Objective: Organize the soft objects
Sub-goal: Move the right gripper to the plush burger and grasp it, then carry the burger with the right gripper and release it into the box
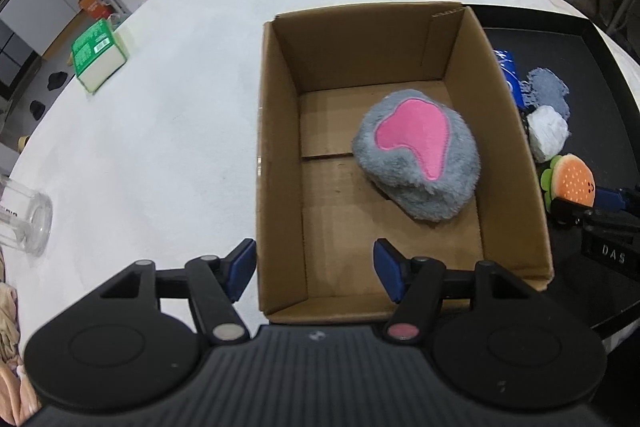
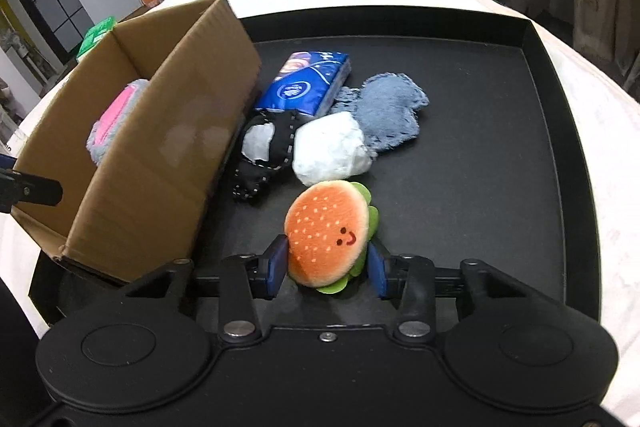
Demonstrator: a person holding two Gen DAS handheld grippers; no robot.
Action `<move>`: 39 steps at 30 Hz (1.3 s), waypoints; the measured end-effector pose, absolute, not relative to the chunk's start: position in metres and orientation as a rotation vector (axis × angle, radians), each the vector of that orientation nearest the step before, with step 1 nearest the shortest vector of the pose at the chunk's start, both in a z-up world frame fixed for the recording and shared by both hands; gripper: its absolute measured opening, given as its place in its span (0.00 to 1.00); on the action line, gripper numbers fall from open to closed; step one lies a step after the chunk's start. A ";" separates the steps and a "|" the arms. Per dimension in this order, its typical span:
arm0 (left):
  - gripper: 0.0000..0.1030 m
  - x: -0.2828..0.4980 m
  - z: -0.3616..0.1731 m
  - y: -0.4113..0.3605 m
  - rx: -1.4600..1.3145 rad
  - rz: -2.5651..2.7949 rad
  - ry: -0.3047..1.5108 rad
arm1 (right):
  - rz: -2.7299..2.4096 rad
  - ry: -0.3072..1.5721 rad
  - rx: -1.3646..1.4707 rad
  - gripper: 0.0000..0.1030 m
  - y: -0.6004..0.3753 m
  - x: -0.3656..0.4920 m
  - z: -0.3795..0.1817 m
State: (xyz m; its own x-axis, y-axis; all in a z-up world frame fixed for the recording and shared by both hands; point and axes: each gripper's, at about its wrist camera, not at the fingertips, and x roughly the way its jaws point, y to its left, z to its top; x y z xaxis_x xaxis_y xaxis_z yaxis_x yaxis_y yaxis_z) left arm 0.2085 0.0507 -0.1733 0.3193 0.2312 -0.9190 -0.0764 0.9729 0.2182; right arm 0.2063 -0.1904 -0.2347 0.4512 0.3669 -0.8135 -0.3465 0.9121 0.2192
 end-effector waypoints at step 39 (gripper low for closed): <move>0.61 0.197 -0.165 0.061 0.095 0.149 1.208 | 0.304 0.982 -0.010 0.35 -0.187 0.184 -0.180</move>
State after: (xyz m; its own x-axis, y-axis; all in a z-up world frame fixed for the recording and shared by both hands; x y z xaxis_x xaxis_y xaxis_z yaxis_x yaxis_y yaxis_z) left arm 0.1971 0.0605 -0.1651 0.3469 0.1649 -0.9233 -0.0639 0.9863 0.1521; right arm 0.1842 -0.1873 -0.1800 0.5162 0.2490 -0.8195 -0.2582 0.9575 0.1283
